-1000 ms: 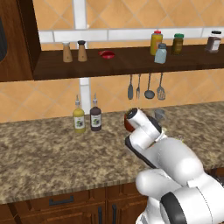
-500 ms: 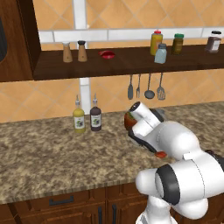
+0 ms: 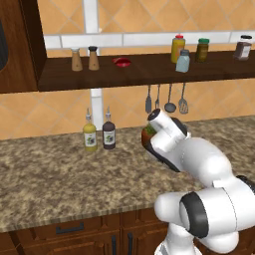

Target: Put the shaker and condiment bottle from the counter next to their counterparts in the cabinet.

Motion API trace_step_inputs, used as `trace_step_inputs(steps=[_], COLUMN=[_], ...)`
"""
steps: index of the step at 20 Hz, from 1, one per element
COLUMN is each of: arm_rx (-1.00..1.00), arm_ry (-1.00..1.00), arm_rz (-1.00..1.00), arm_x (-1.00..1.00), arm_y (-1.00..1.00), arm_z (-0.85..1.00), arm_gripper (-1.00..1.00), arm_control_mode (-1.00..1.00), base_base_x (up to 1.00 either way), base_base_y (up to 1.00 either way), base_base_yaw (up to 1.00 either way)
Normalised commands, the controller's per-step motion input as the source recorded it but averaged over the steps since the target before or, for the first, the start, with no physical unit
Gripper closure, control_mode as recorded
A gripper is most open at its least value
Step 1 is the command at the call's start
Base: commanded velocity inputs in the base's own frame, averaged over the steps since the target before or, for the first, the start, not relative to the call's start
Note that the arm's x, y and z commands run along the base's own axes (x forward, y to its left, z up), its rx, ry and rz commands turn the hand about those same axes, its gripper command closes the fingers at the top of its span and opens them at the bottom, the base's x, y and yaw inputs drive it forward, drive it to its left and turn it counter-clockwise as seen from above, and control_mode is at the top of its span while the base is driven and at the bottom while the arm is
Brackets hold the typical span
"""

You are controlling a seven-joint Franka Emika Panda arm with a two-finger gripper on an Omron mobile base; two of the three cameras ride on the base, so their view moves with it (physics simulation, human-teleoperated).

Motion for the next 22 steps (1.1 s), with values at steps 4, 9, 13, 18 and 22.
trace_step_inputs(steps=[4, 9, 13, 18, 22], arm_rx=[-0.04, 0.0, 0.0, 0.0, 0.0], arm_ry=[-0.12, -0.03, 0.0, 0.0, 0.0], arm_rz=[0.24, 0.27, 0.26, 0.3, 0.33], arm_x=[-0.1, -0.08, -0.08, -0.11, -0.13], arm_y=[0.12, 0.02, 0.0, 0.01, 0.1], arm_z=[0.49, 0.55, 0.66, 0.65, 0.58], arm_gripper=[1.0, 1.0, 1.0, 1.0, 1.0], arm_control_mode=[-1.0, -1.0, -1.0, -1.0, -1.0], base_base_x=[0.0, 0.0, 0.0, 0.0, 0.0], base_base_y=[0.0, 0.0, 0.0, 0.0, 0.0], base_base_yaw=[0.0, 0.0, 0.0, 0.0, 0.0])
